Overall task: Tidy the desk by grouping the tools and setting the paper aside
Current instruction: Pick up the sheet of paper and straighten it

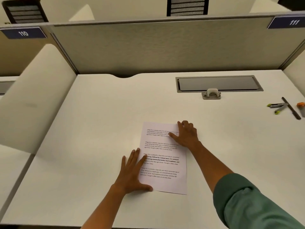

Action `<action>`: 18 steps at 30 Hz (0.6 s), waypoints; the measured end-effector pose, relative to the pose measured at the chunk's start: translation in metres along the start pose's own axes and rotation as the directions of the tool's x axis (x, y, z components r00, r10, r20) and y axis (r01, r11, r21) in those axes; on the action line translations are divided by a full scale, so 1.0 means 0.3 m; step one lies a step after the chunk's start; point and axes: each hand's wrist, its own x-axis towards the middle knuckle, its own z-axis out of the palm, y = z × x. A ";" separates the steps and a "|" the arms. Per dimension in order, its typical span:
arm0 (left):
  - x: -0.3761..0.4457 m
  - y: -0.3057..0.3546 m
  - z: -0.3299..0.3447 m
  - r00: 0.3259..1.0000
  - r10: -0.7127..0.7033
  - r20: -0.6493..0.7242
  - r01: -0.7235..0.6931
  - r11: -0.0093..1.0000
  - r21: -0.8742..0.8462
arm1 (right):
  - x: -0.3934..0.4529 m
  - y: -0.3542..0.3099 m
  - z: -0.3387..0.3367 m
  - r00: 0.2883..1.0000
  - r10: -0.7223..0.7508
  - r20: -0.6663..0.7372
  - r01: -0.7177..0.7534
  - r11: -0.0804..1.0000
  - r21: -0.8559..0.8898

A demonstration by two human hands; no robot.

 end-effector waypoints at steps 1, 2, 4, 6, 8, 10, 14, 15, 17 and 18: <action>0.000 0.001 -0.001 1.000 -0.001 -0.001 0.001 1.000 0.002 | 0.005 -0.001 -0.002 1.000 0.008 0.005 -0.008 1.000 -0.003; 0.001 0.002 0.000 1.000 -0.004 -0.001 0.004 1.000 0.006 | 0.013 -0.003 -0.004 1.000 0.015 0.011 -0.015 1.000 -0.005; 0.003 0.002 0.000 1.000 -0.009 0.002 0.009 1.000 0.019 | 0.028 -0.005 -0.008 0.999 0.031 0.025 -0.031 0.999 0.005; 0.002 0.003 -0.002 1.000 -0.011 0.004 0.011 1.000 0.023 | 0.044 -0.007 -0.016 0.997 0.068 0.048 -0.071 0.996 0.056; 0.001 0.002 -0.003 1.000 -0.010 0.002 0.010 1.000 0.017 | 0.056 -0.006 -0.023 0.991 0.116 0.072 -0.124 0.985 0.122; 0.000 0.001 -0.002 1.000 -0.007 -0.001 0.007 1.000 0.025 | 0.063 0.000 -0.031 0.987 0.142 0.082 -0.155 0.970 0.189; -0.001 -0.003 0.001 1.000 0.000 -0.016 0.000 1.000 0.015 | 0.071 0.020 -0.060 0.989 0.116 0.096 -0.145 0.908 0.393; -0.002 -0.003 0.002 1.000 0.003 -0.018 -0.002 1.000 0.012 | 0.072 0.027 -0.072 0.989 0.103 0.106 -0.139 0.891 0.432; -0.002 -0.003 0.004 1.000 0.008 -0.020 -0.008 1.000 0.014 | 0.068 0.039 -0.091 0.988 0.087 0.129 -0.140 0.856 0.497; -0.001 -0.002 0.004 1.000 0.011 -0.023 -0.011 1.000 0.015 | 0.065 0.045 -0.098 0.987 0.085 0.133 -0.143 0.842 0.520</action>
